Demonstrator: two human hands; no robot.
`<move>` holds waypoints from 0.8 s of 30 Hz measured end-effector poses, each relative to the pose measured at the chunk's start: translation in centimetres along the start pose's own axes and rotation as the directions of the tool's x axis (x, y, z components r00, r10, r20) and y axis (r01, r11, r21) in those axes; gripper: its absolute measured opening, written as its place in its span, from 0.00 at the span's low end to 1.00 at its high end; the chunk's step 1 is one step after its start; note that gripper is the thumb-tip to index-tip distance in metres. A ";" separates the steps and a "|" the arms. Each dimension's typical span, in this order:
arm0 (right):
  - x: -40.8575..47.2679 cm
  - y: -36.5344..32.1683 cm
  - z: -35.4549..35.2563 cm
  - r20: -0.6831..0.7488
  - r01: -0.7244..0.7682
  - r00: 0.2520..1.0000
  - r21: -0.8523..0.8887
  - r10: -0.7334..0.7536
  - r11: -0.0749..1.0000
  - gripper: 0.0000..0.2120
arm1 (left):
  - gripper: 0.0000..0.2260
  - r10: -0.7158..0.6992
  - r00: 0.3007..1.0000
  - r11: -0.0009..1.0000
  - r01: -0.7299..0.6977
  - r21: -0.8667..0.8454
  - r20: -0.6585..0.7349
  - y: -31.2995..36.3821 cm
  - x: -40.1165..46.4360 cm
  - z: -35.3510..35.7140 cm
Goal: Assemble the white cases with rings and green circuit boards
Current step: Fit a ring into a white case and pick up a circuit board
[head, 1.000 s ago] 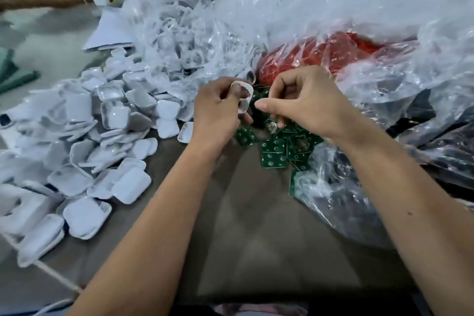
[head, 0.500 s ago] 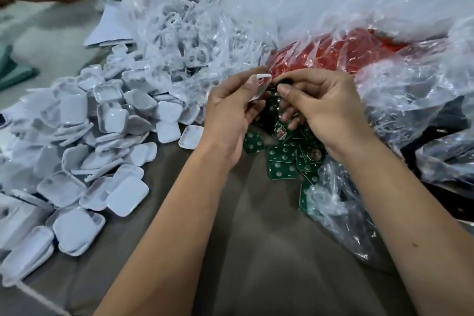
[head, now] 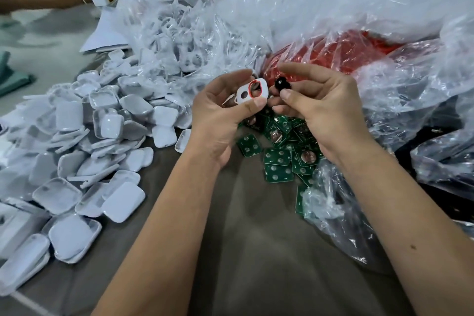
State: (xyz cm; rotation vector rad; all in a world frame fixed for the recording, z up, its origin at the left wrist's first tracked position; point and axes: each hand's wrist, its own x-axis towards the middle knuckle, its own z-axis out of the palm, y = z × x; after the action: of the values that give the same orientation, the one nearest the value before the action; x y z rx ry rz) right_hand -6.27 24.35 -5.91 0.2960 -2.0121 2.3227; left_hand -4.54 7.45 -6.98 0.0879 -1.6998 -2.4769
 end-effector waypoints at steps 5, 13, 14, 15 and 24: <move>0.0 0.0 0.1 -0.016 -0.013 1.000 -0.023 0.012 1.000 0.14 | 0.19 0.123 0.989 0.989 -0.129 0.077 0.081 0.0 -0.3 0.2; 0.1 -0.1 -0.1 0.020 -0.138 0.990 0.025 0.137 0.990 0.08 | 0.19 0.217 0.969 0.952 -0.236 0.192 0.116 0.0 -0.4 0.3; 0.0 -0.2 -0.2 0.030 -0.149 0.988 0.028 0.148 0.988 0.08 | 0.19 0.238 0.964 0.938 -0.260 0.228 0.119 0.0 -0.3 0.5; 0.0 -0.2 -0.2 0.039 -0.158 0.987 0.031 0.157 0.987 0.08 | 0.19 0.258 0.959 0.922 -0.281 0.265 0.118 0.0 -0.3 0.6; -0.2 -0.7 0.0 0.044 -0.228 0.974 0.123 0.224 0.966 0.06 | 0.18 0.374 0.925 0.809 -0.359 0.466 0.064 -0.4 -0.5 1.6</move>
State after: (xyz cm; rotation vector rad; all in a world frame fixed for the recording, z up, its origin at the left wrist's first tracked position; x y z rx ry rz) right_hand -5.95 24.50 -5.28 0.1111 -2.0103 2.6035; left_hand -4.31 9.13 -6.79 -0.1434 -2.0416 -1.7429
